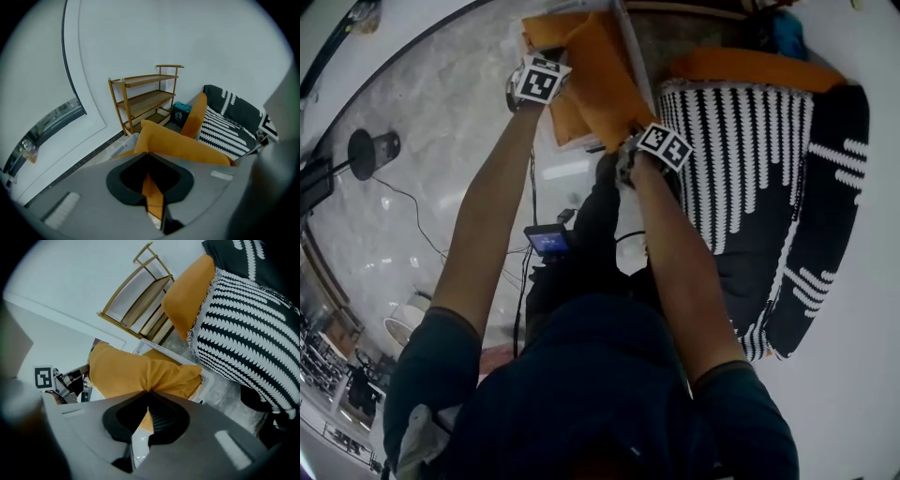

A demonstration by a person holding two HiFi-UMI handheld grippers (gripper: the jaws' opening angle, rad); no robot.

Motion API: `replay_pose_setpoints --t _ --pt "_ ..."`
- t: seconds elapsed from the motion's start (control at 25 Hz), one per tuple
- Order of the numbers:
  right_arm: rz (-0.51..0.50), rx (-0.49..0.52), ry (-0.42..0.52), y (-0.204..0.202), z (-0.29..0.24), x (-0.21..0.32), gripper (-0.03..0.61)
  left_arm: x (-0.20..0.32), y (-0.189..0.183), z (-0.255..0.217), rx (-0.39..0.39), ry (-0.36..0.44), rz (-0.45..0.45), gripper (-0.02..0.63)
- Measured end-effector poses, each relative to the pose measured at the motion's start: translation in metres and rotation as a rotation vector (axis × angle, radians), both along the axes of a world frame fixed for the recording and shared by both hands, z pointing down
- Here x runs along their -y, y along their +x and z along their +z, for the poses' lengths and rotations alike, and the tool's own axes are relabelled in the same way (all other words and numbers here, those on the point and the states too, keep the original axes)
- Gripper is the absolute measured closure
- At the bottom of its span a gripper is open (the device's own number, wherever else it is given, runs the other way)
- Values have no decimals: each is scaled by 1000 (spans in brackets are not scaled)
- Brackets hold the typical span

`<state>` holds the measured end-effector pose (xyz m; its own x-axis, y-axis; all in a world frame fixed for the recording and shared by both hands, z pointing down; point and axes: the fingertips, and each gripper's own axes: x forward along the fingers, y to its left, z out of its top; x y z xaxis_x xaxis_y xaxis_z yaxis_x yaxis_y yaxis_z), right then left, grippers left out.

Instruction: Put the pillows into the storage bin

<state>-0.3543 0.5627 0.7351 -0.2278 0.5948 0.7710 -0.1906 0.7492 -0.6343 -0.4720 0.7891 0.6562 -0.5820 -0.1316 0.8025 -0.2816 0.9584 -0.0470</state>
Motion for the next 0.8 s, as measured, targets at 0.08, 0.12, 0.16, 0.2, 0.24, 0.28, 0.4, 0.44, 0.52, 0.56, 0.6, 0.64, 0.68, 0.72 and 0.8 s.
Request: replay_pose_setpoints --t 0.08,0.12,0.16,0.2,0.24,0.28,0.4,0.44,0.52,0.56,0.6,0.64,0.68,0.72,0.8 --pt "-3 -17 6 2 6 -8 565 -8 0 7 -11 -1 -15 603" --pt "-9 -27 9 5 10 -13 565 -12 -2 8 -7 -7 -20 603" --pt "-16 -39 10 8 13 -18 565 -17 -4 8 2 -15 -23 603" --pt "-23 -51 10 11 16 -23 565 -22 -5 9 7 -24 -26 601" --pt "-30 -61 9 13 19 -27 565 -26 -6 11 6 -31 -29 601" --pt "-37 -69 10 15 22 -31 565 -30 -6 15 -1 -35 -33 600" --pt "-51 -90 9 18 31 -40 565 -41 -5 31 -28 -42 -47 600" --pt "-51 -100 6 19 34 -42 565 -46 -4 35 -34 -47 -54 599" --pt "-48 -115 -2 19 38 -44 558 -54 -3 43 -37 -58 -62 573" --pt "-52 -114 -6 17 38 -44 558 -57 -2 47 -38 -64 -62 536" --pt "-60 -109 -9 14 37 -45 558 -60 -2 49 -37 -67 -60 503" --pt "-72 -99 -13 11 33 -46 558 -62 -1 48 -35 -69 -59 505" --pt "-86 -87 -17 8 28 -46 558 -62 1 45 -32 -67 -61 506" --pt "-102 -72 -22 6 21 -46 558 -62 5 40 -27 -66 -65 509" --pt "-142 -33 -38 1 3 -41 558 -62 14 28 -10 -72 -74 514"
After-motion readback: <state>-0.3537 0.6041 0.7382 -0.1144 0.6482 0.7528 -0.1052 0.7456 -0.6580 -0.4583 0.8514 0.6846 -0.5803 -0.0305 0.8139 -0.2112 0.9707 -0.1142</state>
